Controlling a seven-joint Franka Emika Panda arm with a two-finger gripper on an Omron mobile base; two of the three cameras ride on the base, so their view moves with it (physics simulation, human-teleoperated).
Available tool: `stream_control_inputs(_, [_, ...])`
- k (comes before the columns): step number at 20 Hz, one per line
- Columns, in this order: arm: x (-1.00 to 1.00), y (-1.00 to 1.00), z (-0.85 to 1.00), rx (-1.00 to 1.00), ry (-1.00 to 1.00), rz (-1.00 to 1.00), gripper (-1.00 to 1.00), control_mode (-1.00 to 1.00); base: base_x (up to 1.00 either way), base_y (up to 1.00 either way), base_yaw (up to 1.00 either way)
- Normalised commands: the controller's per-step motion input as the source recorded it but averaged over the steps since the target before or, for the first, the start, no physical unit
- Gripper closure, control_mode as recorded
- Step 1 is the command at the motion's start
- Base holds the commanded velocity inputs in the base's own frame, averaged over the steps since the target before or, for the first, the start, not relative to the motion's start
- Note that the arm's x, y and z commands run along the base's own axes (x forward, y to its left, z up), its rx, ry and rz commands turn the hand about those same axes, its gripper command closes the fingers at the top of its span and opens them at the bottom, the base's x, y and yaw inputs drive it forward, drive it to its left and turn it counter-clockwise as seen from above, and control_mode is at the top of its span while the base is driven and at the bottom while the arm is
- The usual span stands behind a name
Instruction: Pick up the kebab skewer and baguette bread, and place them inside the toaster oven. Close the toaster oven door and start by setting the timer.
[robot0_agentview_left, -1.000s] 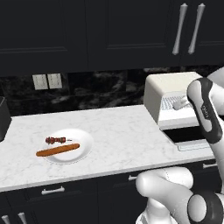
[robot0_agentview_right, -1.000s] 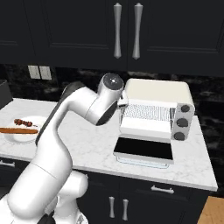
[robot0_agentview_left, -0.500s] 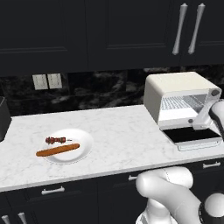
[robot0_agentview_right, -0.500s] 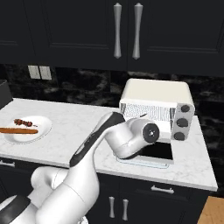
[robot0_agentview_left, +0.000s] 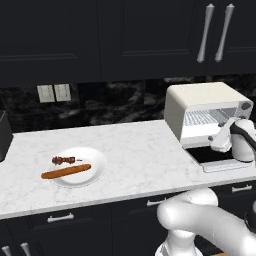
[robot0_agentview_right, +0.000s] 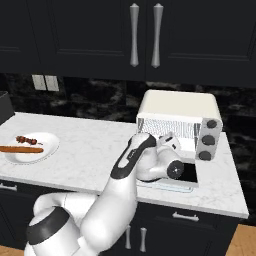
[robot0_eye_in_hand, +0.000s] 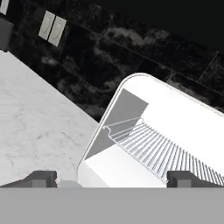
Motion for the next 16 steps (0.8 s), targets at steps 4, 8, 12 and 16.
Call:
stream_control_inputs(4, [0.77, -0.23, -0.01, -0.04, -0.04, 0.00, -1.00, -1.00, 0.00, 0.00, 0.00])
stream_control_inputs(8, [0.54, -0.29, 0.00, -0.06, 0.00, 0.00, -1.00, -1.00, 0.00, 0.00, 0.00])
stream_control_inputs(12, [0.50, -0.11, -0.04, -0.09, 0.00, 0.00, -1.00, -1.00, 0.00, 0.00, 0.00])
stream_control_inputs(16, [0.41, -0.05, -0.09, -0.11, 0.00, 0.00, -1.00, -1.00, 0.00, 0.00, 0.00])
